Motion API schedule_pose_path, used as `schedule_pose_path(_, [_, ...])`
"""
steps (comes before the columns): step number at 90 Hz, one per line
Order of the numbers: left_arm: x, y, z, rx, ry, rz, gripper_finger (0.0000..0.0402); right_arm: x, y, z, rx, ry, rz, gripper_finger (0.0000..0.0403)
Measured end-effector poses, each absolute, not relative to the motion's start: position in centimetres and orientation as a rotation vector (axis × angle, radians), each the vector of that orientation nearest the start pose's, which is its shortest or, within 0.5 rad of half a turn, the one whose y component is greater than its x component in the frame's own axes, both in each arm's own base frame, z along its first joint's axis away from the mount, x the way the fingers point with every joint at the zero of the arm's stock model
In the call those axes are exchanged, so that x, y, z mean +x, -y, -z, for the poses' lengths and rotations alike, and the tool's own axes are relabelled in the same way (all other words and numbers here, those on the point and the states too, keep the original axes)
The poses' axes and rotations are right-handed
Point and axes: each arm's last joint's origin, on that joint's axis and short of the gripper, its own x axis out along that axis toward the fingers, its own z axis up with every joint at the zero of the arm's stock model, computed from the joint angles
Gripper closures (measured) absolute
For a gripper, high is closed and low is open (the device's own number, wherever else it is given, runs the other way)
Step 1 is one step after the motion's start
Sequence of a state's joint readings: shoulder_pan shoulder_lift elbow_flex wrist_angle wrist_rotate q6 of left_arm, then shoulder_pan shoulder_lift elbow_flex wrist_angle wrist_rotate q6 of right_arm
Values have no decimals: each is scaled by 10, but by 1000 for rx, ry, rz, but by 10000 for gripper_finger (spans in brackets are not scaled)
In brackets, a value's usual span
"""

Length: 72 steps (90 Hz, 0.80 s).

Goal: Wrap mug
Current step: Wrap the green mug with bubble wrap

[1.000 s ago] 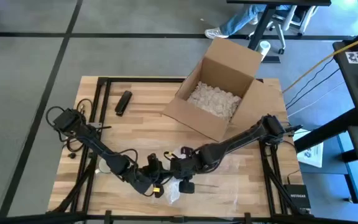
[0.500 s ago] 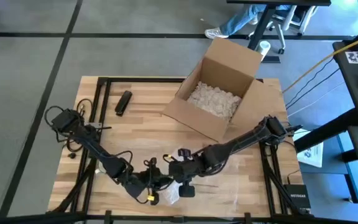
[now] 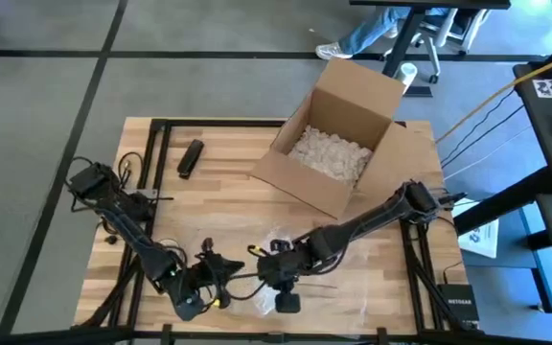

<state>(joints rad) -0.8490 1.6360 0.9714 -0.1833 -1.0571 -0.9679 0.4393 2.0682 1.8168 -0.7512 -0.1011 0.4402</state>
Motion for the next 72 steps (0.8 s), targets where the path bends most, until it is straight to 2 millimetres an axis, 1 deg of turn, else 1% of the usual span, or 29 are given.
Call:
schedule_pose_path(6, [227,225,-200,-264,-346,-406,402,403,-191,-245,209,-1144,-218,403])
schedule_pose_path(17, [221,226,-198,-264,-335,-427,402,407,-185,-238,173,-1146,-149,403])
schedule_pose_path(32, [218,225,-196,-277,-329,-451,402,416,-178,-232,170,-1123,-148,403])
schedule_pose_path(39, [217,224,-195,-280,-331,-460,402,417,-176,-230,176,-1136,-152,403])
schedule_pose_path(50, [216,223,-195,-282,-335,-463,402,417,-178,-232,196,-1141,-188,403])
schedule_pose_path(63, [214,221,-193,-279,-344,-478,402,418,-179,-245,196,-1135,-197,403])
schedule_pose_path(72, [213,221,-193,-288,-345,-481,402,418,-178,-248,188,-1139,-197,403])
